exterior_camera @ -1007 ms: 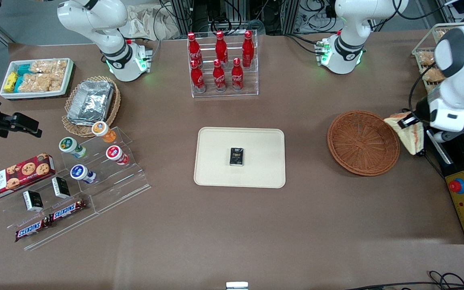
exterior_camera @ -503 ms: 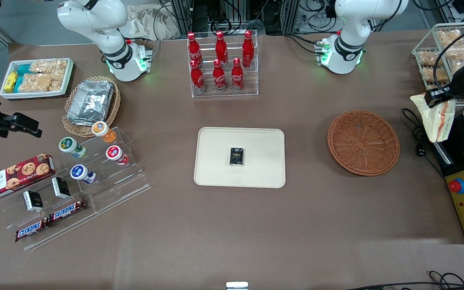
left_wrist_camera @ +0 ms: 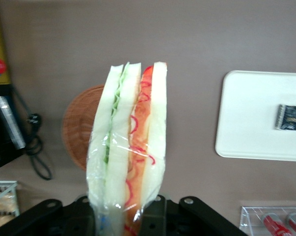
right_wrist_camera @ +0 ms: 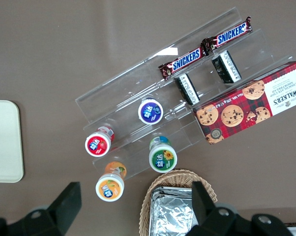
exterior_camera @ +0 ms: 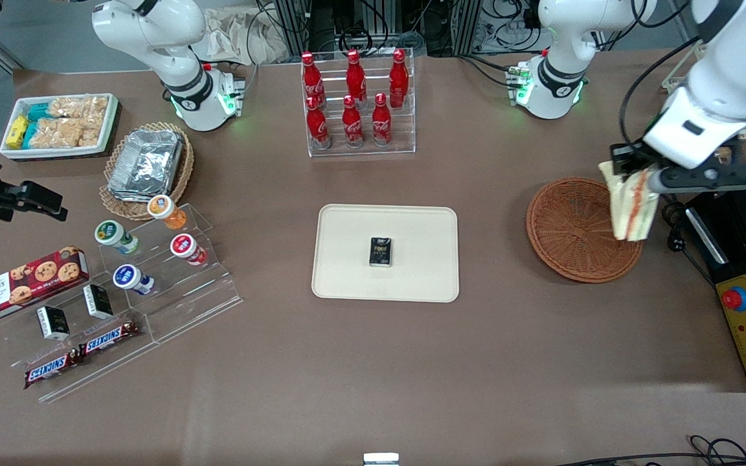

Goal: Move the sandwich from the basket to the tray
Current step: 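Carry the sandwich over the white tray beside the black packet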

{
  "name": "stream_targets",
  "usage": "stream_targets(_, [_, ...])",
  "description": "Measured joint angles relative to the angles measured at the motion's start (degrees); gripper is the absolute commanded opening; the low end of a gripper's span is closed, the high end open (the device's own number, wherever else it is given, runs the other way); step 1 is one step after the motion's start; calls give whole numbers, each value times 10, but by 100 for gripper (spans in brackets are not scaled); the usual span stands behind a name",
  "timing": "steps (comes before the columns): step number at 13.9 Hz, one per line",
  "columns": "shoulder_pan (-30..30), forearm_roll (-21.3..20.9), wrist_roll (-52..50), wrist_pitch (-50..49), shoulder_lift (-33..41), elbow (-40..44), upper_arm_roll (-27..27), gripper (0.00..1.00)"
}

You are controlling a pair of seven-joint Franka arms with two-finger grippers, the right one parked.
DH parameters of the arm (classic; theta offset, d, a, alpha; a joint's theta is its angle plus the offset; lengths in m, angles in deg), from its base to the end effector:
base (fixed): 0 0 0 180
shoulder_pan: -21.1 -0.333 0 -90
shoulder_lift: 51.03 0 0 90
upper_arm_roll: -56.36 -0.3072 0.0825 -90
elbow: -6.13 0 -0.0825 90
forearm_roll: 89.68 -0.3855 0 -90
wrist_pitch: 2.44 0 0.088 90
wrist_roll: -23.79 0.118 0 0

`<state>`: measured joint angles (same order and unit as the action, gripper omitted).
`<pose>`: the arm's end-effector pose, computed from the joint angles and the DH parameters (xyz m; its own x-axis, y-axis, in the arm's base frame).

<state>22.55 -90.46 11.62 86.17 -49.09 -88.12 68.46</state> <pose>0.5259 -0.1268 0.5859 0.9980 -0.0228 -0.0594 -0.0248 -0.9991 -0.0340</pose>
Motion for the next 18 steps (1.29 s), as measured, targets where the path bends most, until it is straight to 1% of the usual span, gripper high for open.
stream_targets(2, [0, 14, -4, 10, -23, -2, 24, 0])
stream_targets(4, [1, 31, -22, 41, -50, -9, 48, 0])
stream_targets(8, [19, 38, -58, 120, -101, -38, 81, 0])
stream_targets(12, [60, 37, -102, 194, -168, -51, 85, 0])
stream_targets(15, [83, 36, -112, 241, -206, -69, 85, 0])
stream_targets(16, [88, 31, -113, 251, -216, -73, 85, 0])
stream_targets(18, [100, 3, -133, 266, -238, -78, 85, 0])
